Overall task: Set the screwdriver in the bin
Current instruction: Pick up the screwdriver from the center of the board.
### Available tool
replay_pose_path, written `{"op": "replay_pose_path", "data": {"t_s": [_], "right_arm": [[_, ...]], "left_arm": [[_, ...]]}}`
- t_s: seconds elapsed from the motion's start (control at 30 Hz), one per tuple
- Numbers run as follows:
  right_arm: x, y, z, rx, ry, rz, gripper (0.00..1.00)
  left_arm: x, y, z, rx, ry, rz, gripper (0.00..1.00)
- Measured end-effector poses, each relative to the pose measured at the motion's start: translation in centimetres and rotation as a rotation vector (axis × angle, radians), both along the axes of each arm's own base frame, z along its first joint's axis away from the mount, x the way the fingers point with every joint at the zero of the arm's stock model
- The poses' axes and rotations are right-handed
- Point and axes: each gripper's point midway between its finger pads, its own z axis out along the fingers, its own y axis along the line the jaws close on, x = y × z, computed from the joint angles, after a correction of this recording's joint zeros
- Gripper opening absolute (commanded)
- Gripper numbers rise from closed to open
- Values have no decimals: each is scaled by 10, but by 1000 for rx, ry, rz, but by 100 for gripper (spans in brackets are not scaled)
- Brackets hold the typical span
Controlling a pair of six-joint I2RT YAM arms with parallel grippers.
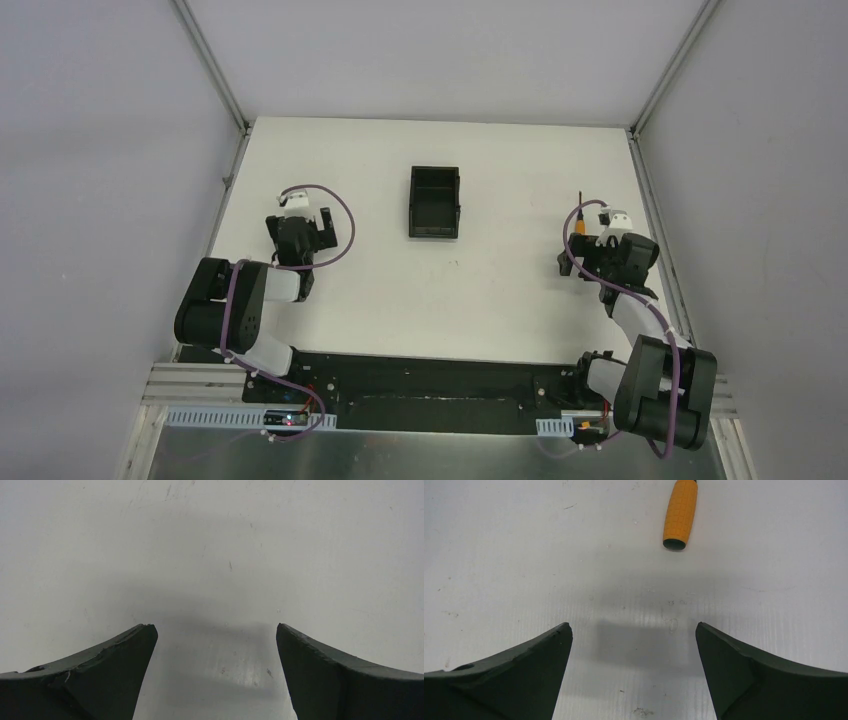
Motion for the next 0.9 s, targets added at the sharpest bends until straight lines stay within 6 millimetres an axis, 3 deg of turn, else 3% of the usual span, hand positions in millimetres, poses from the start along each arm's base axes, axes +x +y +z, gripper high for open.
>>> {"op": "replay_pose_path", "data": {"t_s": [0.67,0.9], "right_arm": [[0,0,0,2,7,1,98],[15,-2,24,4,0,6,98]], "left_arm": [[0,0,0,0,0,0,99],[0,0,0,0,0,0,99]]}}
